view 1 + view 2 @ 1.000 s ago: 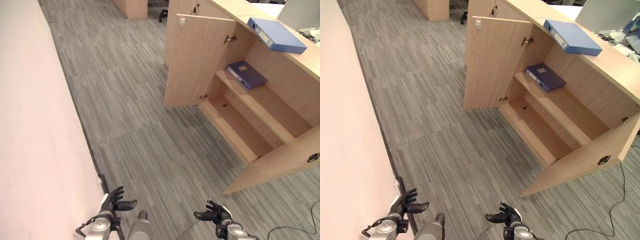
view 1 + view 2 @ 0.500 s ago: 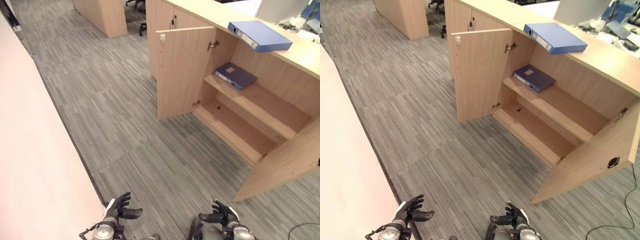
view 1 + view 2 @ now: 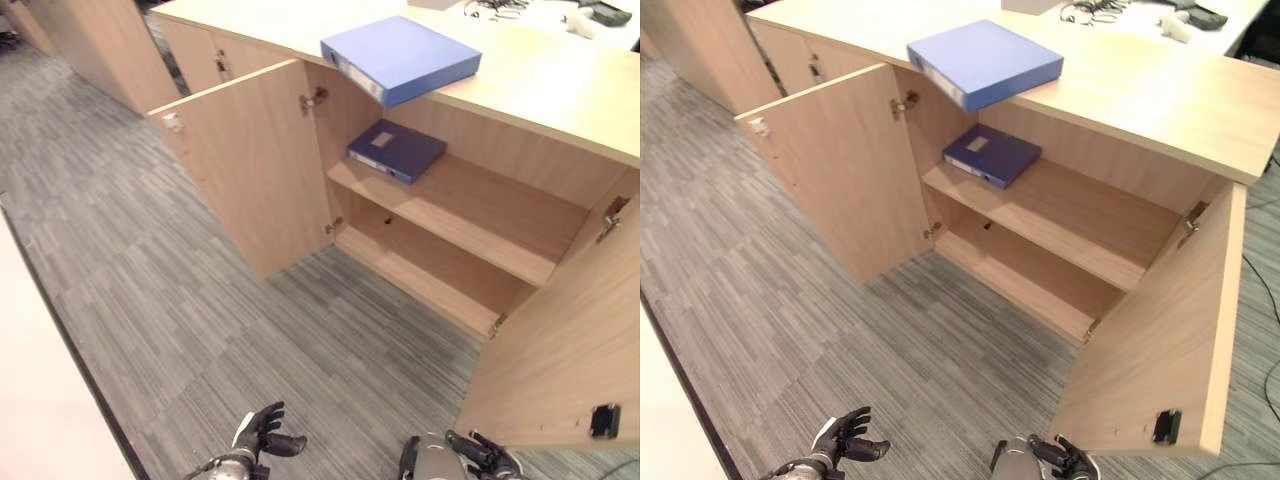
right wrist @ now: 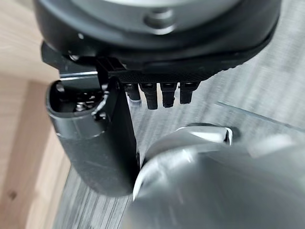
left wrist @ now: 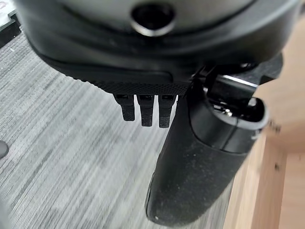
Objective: Put the empty folder in the office cabinet
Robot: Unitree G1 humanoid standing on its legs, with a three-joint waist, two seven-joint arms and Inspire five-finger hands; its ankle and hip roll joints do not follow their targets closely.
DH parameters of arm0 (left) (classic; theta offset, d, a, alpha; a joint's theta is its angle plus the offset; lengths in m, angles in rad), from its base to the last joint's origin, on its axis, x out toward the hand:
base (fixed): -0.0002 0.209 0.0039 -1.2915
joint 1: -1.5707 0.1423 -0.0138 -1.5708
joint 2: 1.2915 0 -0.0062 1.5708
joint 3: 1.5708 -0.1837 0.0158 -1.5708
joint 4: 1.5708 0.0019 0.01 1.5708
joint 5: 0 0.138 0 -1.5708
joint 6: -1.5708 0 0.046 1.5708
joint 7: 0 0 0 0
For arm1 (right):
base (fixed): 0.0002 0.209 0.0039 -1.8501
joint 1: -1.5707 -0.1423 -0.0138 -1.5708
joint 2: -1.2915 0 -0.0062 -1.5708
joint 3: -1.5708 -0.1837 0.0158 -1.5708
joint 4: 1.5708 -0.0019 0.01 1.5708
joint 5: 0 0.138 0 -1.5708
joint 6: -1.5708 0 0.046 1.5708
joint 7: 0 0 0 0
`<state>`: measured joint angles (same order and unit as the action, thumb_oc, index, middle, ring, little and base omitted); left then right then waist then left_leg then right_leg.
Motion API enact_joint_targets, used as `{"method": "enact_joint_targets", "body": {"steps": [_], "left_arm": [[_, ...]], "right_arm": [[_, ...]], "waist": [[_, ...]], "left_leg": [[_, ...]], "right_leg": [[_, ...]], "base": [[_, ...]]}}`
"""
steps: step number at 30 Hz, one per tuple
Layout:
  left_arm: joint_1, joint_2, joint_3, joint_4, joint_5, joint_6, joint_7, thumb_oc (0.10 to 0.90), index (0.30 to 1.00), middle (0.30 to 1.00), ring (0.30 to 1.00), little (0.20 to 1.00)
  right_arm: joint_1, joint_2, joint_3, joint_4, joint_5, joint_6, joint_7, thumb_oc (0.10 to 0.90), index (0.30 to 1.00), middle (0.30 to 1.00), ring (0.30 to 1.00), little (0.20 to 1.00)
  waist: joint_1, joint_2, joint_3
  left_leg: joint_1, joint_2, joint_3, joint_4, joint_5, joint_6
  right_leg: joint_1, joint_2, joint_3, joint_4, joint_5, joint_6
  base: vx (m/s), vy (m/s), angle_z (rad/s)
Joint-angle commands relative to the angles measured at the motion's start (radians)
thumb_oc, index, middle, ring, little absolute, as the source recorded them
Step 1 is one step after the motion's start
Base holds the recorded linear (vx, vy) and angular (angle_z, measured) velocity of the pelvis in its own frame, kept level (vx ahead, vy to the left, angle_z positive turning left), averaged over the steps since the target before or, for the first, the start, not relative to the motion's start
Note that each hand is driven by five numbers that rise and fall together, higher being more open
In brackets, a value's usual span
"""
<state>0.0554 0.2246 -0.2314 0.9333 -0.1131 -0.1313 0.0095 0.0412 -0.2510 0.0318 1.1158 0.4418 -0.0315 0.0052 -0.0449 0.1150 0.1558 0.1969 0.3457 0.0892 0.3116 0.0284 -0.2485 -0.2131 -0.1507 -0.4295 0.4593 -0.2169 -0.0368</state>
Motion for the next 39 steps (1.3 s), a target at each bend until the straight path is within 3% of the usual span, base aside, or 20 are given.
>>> {"method": "enact_joint_targets", "body": {"steps": [1,2,3,4,5,6,8,11,15,19,22,24,26,28,30,32,34,38,39], "left_arm": [[-0.049,0.077,0.006,-0.099,-0.036,-0.061,0.011,0.800,0.900,0.900,0.900,0.900],[-0.059,0.076,-0.004,-0.103,-0.038,-0.057,0.018,0.800,0.900,0.900,0.900,0.900],[-0.064,0.077,-0.006,-0.106,-0.040,-0.056,0.017,0.800,0.900,0.900,0.900,0.900],[-0.071,0.069,-0.015,-0.107,-0.044,-0.056,0.014,0.800,0.900,0.900,0.900,0.900],[-0.065,0.062,-0.021,-0.100,-0.042,-0.055,0.012,0.800,0.900,0.900,0.900,0.900],[-0.055,0.058,-0.030,-0.098,-0.035,-0.056,0.012,0.800,0.900,0.900,0.900,0.900],[-0.053,0.054,-0.034,-0.093,-0.035,-0.056,0.015,0.800,0.900,0.900,0.900,0.900],[-0.052,0.049,-0.029,-0.071,-0.046,-0.061,0.029,0.800,0.900,0.900,0.900,0.900],[-0.052,0.048,-0.018,-0.049,-0.057,-0.063,0.036,0.800,0.900,0.900,0.900,0.900],[-0.046,0.052,-0.006,-0.035,-0.069,-0.070,0.040,0.800,0.900,0.900,0.900,0.900],[-0.053,0.061,-0.014,-0.038,-0.060,-0.069,0.035,0.800,0.900,0.900,0.900,0.900],[-0.064,0.066,-0.024,-0.037,-0.051,-0.068,0.032,0.800,0.900,0.900,0.900,0.900],[-0.077,0.075,-0.033,-0.043,-0.040,-0.069,0.030,0.800,0.900,0.900,0.900,0.900],[-0.082,0.082,-0.034,-0.047,-0.037,-0.070,0.029,0.800,0.900,0.900,0.900,0.900],[-0.089,0.122,-0.025,-0.099,-0.030,-0.070,0.025,0.800,0.900,0.900,0.900,0.900],[-0.091,0.129,-0.022,-0.109,-0.029,-0.069,0.024,0.800,0.900,0.900,0.900,0.900],[-0.096,0.143,-0.013,-0.131,-0.031,-0.068,0.023,0.800,0.900,0.900,0.900,0.900],[-0.090,0.154,0.000,-0.156,-0.036,-0.070,0.015,0.800,0.900,0.900,0.900,0.900],[-0.089,0.154,0.000,-0.157,-0.036,-0.070,0.015,0.800,0.900,0.900,0.900,0.900]], "right_arm": [[-0.036,-0.085,0.057,-0.062,-0.063,-0.103,-0.024,0.800,0.900,0.900,0.900,0.900],[-0.044,-0.096,0.061,-0.065,-0.057,-0.101,-0.027,0.800,0.900,0.900,0.900,0.900],[-0.046,-0.098,0.061,-0.067,-0.053,-0.099,-0.028,0.800,0.900,0.900,0.900,0.900],[-0.050,-0.100,0.058,-0.066,-0.034,-0.101,-0.027,0.800,0.900,0.900,0.900,0.900],[-0.045,-0.104,0.063,-0.070,-0.040,-0.100,-0.021,0.800,0.900,0.900,0.900,0.900],[-0.037,-0.106,0.076,-0.082,-0.048,-0.102,-0.019,0.800,0.900,0.900,0.900,0.900],[-0.035,-0.106,0.082,-0.084,-0.050,-0.102,-0.020,0.800,0.900,0.900,0.900,0.900],[-0.034,-0.098,0.097,-0.085,-0.060,-0.106,-0.026,0.800,0.900,0.900,0.900,0.900],[-0.036,-0.090,0.107,-0.079,-0.069,-0.104,-0.026,0.800,0.900,0.900,0.900,0.900],[-0.054,-0.088,0.112,-0.060,-0.071,-0.102,-0.021,0.800,0.900,0.900,0.900,0.900],[-0.050,-0.078,0.094,-0.054,-0.065,-0.103,-0.016,0.800,0.900,0.900,0.900,0.900],[-0.038,-0.065,0.078,-0.043,-0.057,-0.098,-0.014,0.800,0.900,0.900,0.900,0.900],[-0.023,-0.049,0.063,-0.016,-0.063,-0.092,-0.012,0.800,0.900,0.900,0.900,0.900],[-0.017,-0.043,0.058,-0.007,-0.065,-0.088,-0.011,0.800,0.900,0.900,0.900,0.900],[0.009,-0.026,0.035,0.055,-0.084,-0.067,-0.005,0.800,0.900,0.900,0.900,0.900],[0.017,-0.022,0.028,0.067,-0.089,-0.064,-0.006,0.800,0.900,0.900,0.900,0.900],[0.032,-0.020,0.011,0.082,-0.088,-0.058,-0.006,0.800,0.900,0.900,0.900,0.900],[0.072,-0.023,-0.031,0.140,-0.086,-0.043,-0.005,0.800,0.900,0.900,0.900,0.900],[0.073,-0.023,-0.031,0.141,-0.086,-0.043,-0.005,0.800,0.900,0.900,0.900,0.900]], "waist": [[0.019,-0.049,0.000],[0.021,-0.057,0.011],[0.018,-0.065,0.012],[0.030,-0.068,0.022],[0.039,-0.063,0.028],[0.057,-0.046,0.032],[0.067,-0.042,0.040],[0.101,-0.023,0.063],[0.125,-0.027,0.084],[0.137,-0.028,0.076],[0.113,-0.034,0.048],[0.093,-0.046,0.025],[0.076,-0.064,0.006],[0.074,-0.074,0.002],[0.061,-0.110,0.009],[0.059,-0.121,0.013],[0.055,-0.129,0.020],[0.044,-0.144,0.027],[0.046,-0.144,0.027]], "left_leg": [[0.003,-0.030,-0.009,0.012,0.106,0.041],[-0.024,-0.003,0.014,0.092,0.140,0.062],[-0.044,0.006,0.029,0.097,0.155,0.076],[-0.117,0.021,0.063,0.062,0.127,0.096],[-0.145,0.013,0.059,-0.014,0.109,0.089],[-0.194,-0.005,0.008,-0.165,0.117,0.072],[-0.211,-0.016,-0.016,-0.210,0.119,0.071],[-0.291,-0.050,-0.136,-0.317,0.175,0.063],[-0.331,-0.068,-0.188,-0.360,0.177,0.059],[-0.332,-0.060,-0.279,-0.329,0.165,0.051],[-0.311,-0.044,-0.228,-0.306,0.152,0.049],[-0.284,-0.047,-0.185,-0.316,0.129,0.055],[-0.258,-0.069,-0.138,-0.329,0.102,0.074],[-0.241,-0.081,-0.118,-0.336,0.090,0.083],[-0.210,-0.122,-0.046,-0.326,0.035,0.123],[-0.194,-0.134,-0.033,-0.327,0.018,0.130],[-0.188,-0.142,-0.013,-0.325,0.011,0.140],[-0.145,-0.177,0.011,-0.347,-0.020,0.160],[-0.143,-0.177,0.012,-0.348,-0.020,0.160]], "right_leg": [[0.101,-0.095,0.043,-0.393,0.272,0.166],[0.128,-0.068,0.064,-0.373,0.223,0.138],[0.137,-0.067,0.073,-0.369,0.208,0.132],[0.189,-0.049,0.110,-0.385,0.180,0.131],[0.222,-0.039,0.144,-0.398,0.166,0.140],[0.266,-0.027,0.189,-0.412,0.143,0.155],[0.289,-0.023,0.211,-0.413,0.125,0.156],[0.345,0.015,0.292,-0.390,0.072,0.151],[0.372,0.035,0.363,-0.351,0.022,0.147],[0.372,0.041,0.481,-0.319,-0.013,0.161],[0.369,0.011,0.494,-0.324,-0.006,0.187],[0.365,-0.018,0.503,-0.326,0.011,0.212],[0.338,-0.053,0.521,-0.321,0.066,0.250],[0.328,-0.065,0.531,-0.314,0.080,0.261],[0.284,-0.107,0.562,-0.266,0.189,0.299],[0.278,-0.117,0.559,-0.251,0.211,0.299],[0.253,-0.119,0.555,-0.235,0.294,0.299],[0.242,-0.138,0.549,-0.212,0.397,0.299],[0.243,-0.138,0.550,-0.214,0.398,0.299]], "base": [[0.31,-0.317,-0.46],[0.32,-0.295,-0.84],[0.51,-0.238,-0.99],[0.53,-0.012,-0.81],[0.74,0.176,-0.24],[0.47,0.200,-0.18],[0.35,0.122,-1.21],[0.37,0.083,-1.24],[0.24,0.063,-1.36],[0.20,0.254,-0.61],[0.12,0.279,-0.28],[0.14,0.333,-0.08],[0.07,0.330,-0.07],[0.04,0.252,-0.18],[0.04,0.365,-0.26],[0.02,0.172,-0.33],[-0.02,0.184,-0.41],[0.00,0.161,-0.20],[0.00,0.119,-0.08]]}}
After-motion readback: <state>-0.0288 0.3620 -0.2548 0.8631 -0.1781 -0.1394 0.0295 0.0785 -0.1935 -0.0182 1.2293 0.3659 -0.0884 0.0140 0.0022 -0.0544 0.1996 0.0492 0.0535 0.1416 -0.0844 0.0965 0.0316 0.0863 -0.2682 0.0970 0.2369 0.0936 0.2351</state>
